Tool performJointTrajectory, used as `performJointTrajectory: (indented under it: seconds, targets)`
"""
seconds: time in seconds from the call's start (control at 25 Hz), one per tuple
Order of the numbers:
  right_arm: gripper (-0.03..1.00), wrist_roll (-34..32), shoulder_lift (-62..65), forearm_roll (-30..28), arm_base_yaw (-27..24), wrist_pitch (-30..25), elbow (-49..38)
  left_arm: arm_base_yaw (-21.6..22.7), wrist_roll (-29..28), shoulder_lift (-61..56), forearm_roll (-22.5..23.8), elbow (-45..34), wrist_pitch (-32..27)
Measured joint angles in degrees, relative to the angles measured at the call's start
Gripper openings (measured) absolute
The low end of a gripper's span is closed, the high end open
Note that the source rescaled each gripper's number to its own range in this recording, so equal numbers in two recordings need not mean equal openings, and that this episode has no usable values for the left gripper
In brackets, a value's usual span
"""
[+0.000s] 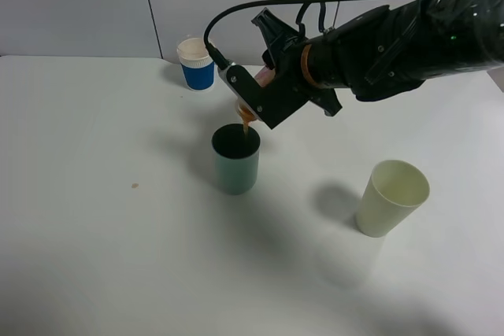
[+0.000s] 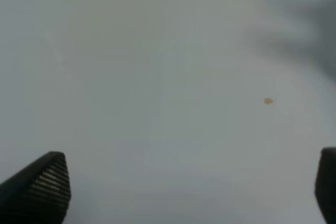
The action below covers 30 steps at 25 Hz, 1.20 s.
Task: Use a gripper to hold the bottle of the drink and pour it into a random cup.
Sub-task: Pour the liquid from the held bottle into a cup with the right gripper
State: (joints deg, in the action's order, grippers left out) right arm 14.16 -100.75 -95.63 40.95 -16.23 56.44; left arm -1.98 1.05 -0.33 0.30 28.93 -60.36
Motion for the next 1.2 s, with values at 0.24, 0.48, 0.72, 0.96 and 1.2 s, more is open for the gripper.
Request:
performJointTrajectory:
  seconds: [0.24,0.48,0.72,0.96,1.2]
  targets:
    - [0.01,0.0,-0.7,0.5,0.0,0.1,0.5,0.0,0.0,0.0,-0.3,0.0,0.0]
    - [0.01,3.5,-0.7,0.5,0.0,0.3,0.5,0.0,0.0,0.0,0.0,0.0,0.0]
    - [0.01,7.9,-0.7,0.5,0.0,0.4,0.5,0.0,0.0,0.0,0.0,0.0,0.0]
    - [0.01,8.0,-0.7,0.5,0.0,0.4,0.5,0.0,0.0,0.0,0.0,0.0,0.0]
    - [0.01,8.0,-0.7,0.5,0.0,0.4,0.5,0.0,0.0,0.0,0.0,0.0,0.0]
